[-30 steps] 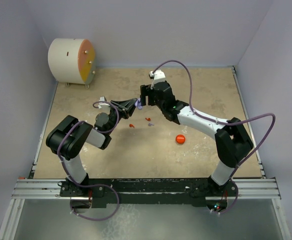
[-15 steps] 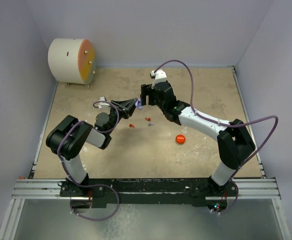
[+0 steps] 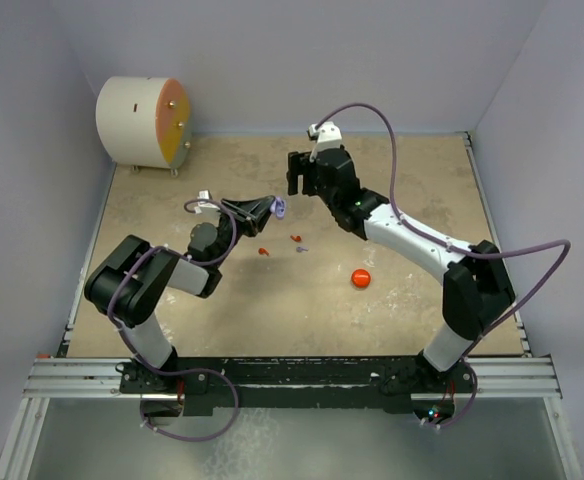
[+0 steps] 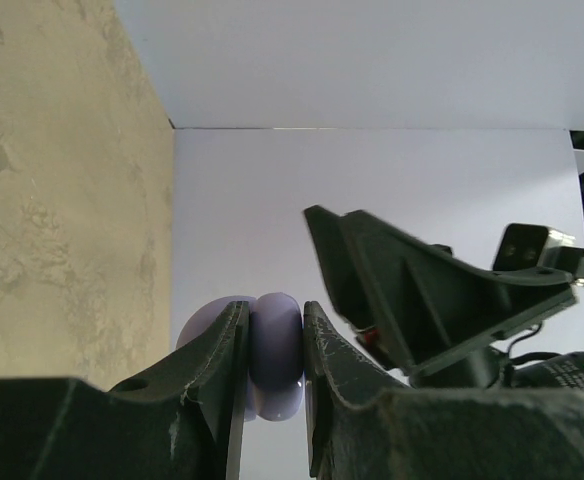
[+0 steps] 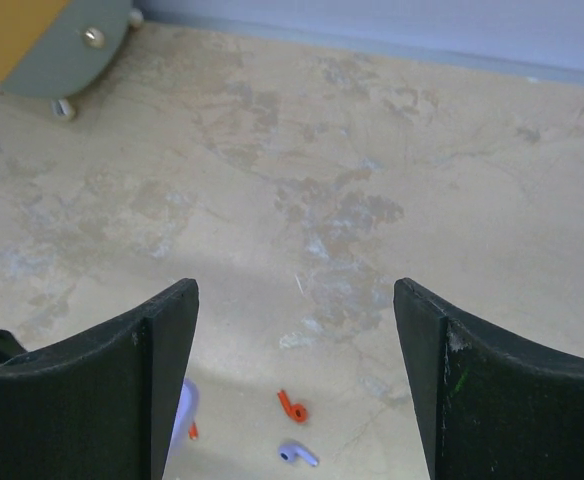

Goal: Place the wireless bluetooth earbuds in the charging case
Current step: Adjust the earbud with the charging case.

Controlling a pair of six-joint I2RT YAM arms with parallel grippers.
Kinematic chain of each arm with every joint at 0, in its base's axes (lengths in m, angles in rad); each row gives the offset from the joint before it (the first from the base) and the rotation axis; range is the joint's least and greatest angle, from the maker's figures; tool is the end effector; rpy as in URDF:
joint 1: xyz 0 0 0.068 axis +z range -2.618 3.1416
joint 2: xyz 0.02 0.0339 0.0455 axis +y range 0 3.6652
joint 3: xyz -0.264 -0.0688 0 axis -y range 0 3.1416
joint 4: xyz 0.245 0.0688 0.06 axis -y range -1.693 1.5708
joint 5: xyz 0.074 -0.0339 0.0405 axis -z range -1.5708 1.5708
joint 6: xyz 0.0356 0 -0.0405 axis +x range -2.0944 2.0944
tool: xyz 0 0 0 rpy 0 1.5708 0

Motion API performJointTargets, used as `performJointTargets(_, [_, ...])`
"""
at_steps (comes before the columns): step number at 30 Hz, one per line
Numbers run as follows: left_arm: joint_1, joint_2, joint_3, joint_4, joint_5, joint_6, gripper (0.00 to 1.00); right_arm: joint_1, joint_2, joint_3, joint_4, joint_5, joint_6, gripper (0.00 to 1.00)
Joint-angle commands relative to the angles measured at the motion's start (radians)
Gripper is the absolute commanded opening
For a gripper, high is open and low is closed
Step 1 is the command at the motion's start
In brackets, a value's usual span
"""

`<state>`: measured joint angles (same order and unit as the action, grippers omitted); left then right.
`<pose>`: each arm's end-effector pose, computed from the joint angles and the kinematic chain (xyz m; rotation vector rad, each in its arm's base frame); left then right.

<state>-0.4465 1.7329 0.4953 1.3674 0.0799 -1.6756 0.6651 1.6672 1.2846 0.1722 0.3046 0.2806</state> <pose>0.2766 -0.1356 0.1763 -0.9240 1.4446 -1.7365 0.3219 0.2389 0.3179 -0.1229 1.7856 0.4117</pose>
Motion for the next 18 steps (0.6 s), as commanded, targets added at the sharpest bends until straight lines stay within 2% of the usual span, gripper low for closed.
performJointTargets(1, [0.000, -0.047, 0.039, -0.021, 0.007, 0.069, 0.00, 0.000, -0.001, 0.121, -0.053, -0.012, -0.025, 0.81])
performJointTargets(7, [0.000, -0.046, 0.065, -0.058, 0.010, 0.096, 0.00, -0.001, 0.039, 0.179, -0.136, -0.030, -0.013, 0.80])
performJointTargets(18, [0.000, -0.044, 0.080, -0.042, 0.013, 0.125, 0.00, 0.000, 0.069, 0.164, -0.136, -0.050, -0.012, 0.80])
